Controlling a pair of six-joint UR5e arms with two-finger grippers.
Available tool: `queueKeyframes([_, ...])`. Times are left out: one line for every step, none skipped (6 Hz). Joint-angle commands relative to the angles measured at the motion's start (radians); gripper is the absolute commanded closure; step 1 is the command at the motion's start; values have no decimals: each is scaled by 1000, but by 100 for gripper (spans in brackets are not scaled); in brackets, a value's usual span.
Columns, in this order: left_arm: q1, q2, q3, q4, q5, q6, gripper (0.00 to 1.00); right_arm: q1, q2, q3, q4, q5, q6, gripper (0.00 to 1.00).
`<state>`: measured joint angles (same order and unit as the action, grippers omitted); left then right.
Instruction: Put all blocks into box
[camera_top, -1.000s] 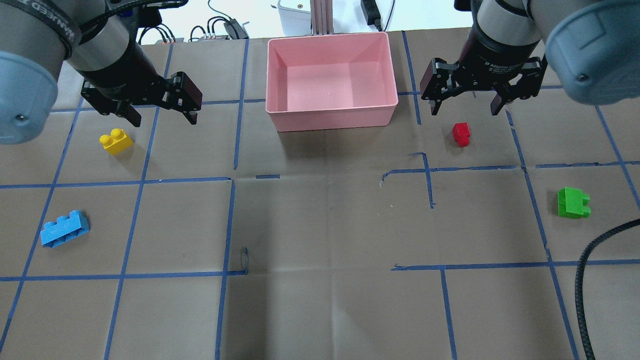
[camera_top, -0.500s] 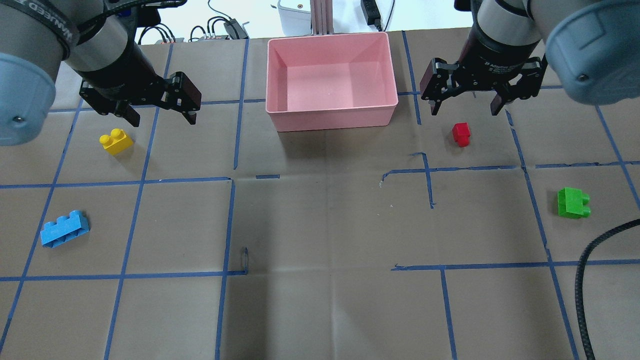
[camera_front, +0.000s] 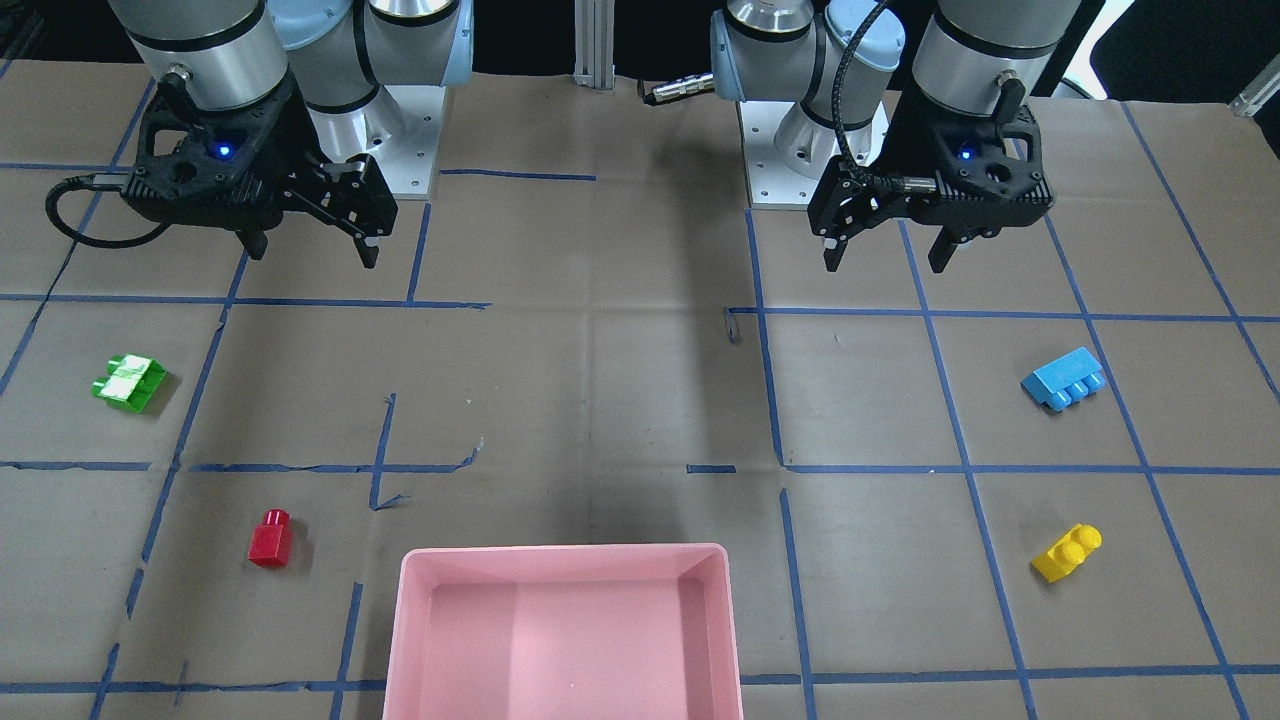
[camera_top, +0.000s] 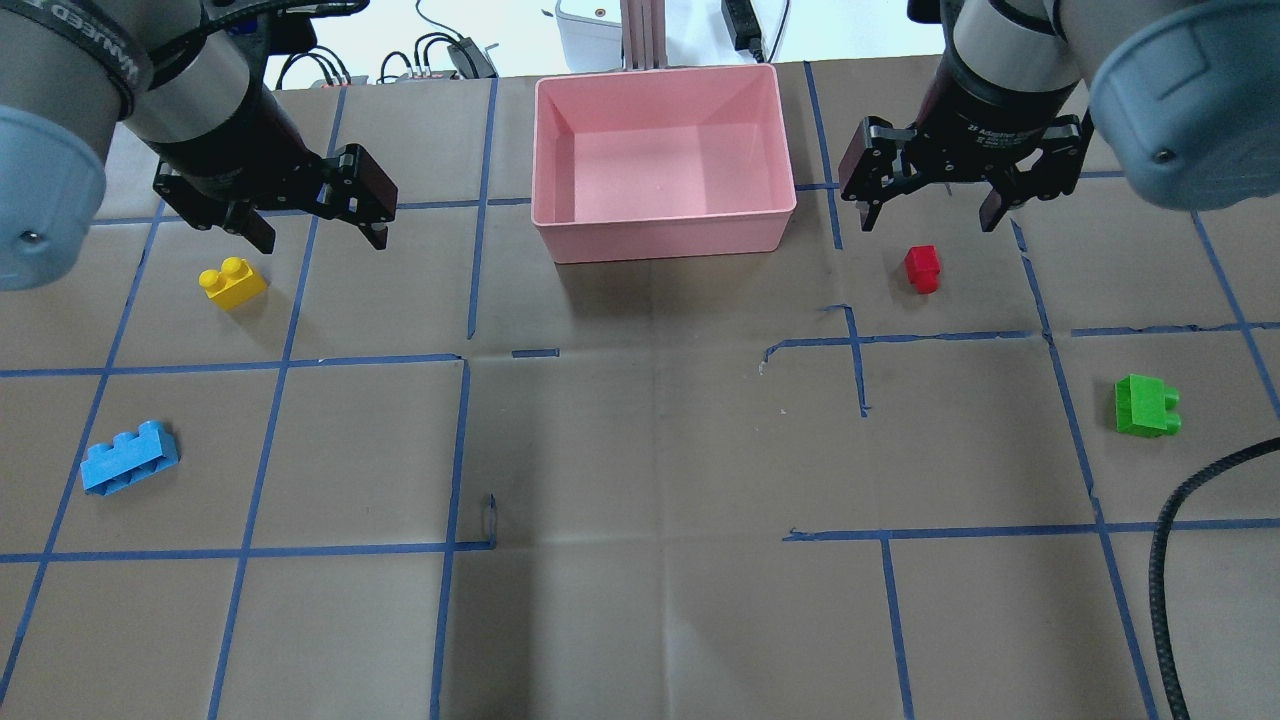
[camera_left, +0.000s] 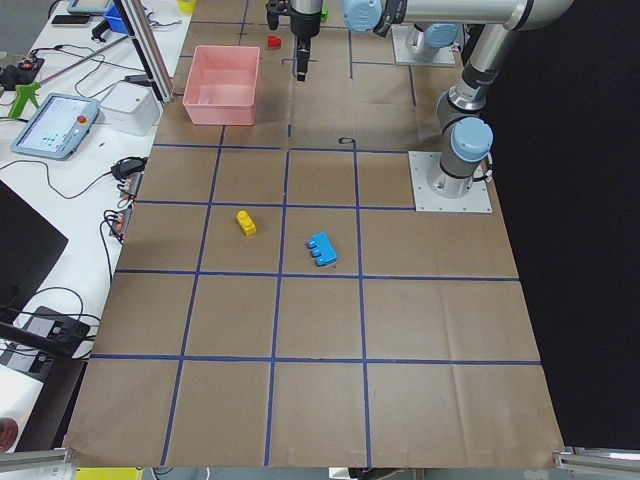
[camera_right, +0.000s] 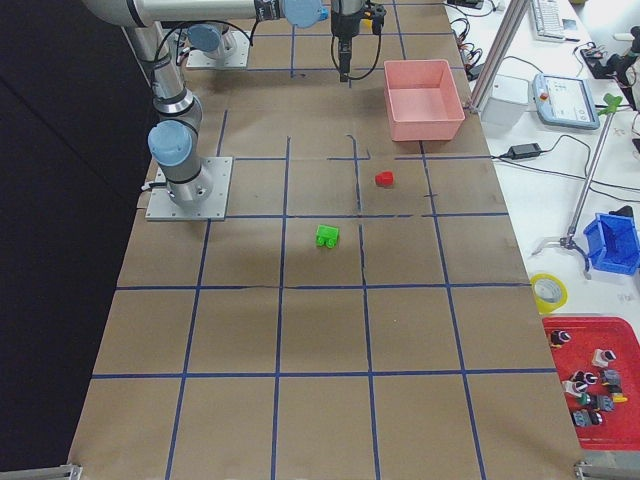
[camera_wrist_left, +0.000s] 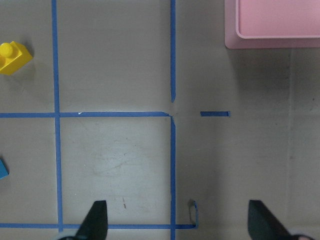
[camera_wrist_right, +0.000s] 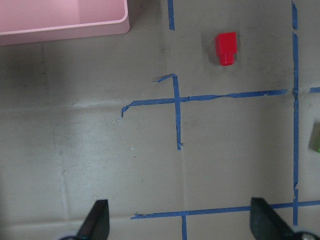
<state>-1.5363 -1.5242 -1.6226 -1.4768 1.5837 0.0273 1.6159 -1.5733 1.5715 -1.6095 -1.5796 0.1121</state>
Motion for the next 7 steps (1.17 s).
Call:
queueKeyframes([120,6,0,-3,1,69,0,-1,-1,-1,-3,4,1,0])
queueKeyframes([240,4,-3,-13,1,194,0,-1,-1,-1,-19,6,1,0])
queueKeyframes([392,4,-25,-20,2,342,0,-1,-1,1,-29,6,-2,0])
queueKeyframes([541,4,-49,-23,2,447,0,-4,4,4,-30,7,-14,0])
queueKeyframes([662,-1,-66,-26,4,538,0,-28,4,5,-29,-5,-31,0])
queueKeyframes([749,2,-89,-25,9,688,0,-90,-7,5,-33,-6,-128,0])
queueKeyframes([772,4,-100,-25,10,836,0,-214,1,5,-32,3,-316,0])
